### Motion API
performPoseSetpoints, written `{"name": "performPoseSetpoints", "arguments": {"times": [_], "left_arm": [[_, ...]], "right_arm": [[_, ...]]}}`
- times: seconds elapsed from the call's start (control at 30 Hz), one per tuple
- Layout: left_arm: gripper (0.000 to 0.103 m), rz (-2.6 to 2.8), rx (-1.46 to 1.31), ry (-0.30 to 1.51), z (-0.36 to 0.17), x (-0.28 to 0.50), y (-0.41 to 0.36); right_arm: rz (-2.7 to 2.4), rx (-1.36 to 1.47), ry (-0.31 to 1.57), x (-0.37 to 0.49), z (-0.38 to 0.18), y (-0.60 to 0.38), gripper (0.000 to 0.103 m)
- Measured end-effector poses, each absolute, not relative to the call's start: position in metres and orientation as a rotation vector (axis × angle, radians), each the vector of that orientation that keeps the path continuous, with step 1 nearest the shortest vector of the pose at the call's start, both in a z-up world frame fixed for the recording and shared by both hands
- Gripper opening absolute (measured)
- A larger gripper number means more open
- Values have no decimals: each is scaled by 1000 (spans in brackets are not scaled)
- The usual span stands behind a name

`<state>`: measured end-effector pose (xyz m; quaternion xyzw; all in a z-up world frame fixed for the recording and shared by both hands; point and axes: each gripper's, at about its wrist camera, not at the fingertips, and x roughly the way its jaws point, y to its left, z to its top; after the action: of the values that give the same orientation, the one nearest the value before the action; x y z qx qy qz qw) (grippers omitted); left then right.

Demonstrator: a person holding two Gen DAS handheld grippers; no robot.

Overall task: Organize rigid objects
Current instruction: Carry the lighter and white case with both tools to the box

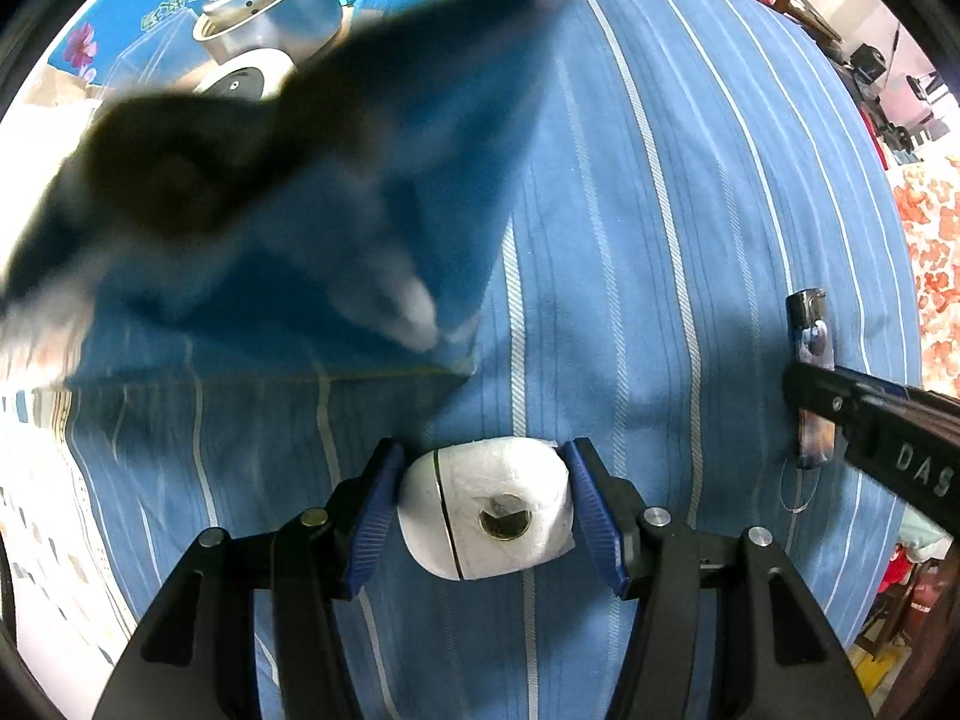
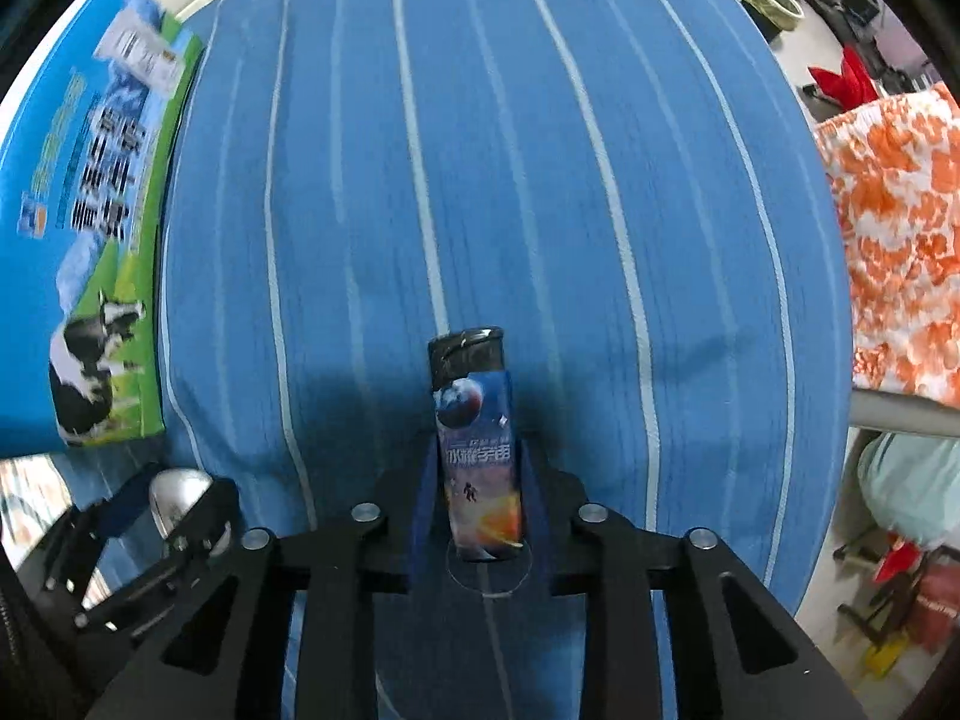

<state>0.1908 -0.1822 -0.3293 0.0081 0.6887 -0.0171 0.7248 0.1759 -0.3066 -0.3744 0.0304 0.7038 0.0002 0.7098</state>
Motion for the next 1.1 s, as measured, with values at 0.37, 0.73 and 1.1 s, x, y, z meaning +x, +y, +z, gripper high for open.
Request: {"name": "performPoseSetpoints", "arguments": {"times": [0.37, 0.73, 1.1], "left_arm": [[54, -50, 35, 1517, -326, 194, -183], [53, -83, 51, 1500, -307, 190, -186], [53, -132, 46, 1436, -262, 187, -174]], "right_arm": [[4, -148, 1478, 193, -368, -275, 29], [20, -63, 1452, 159, -343, -284, 28], [57, 10, 1397, 111, -293, -264, 23]]}}
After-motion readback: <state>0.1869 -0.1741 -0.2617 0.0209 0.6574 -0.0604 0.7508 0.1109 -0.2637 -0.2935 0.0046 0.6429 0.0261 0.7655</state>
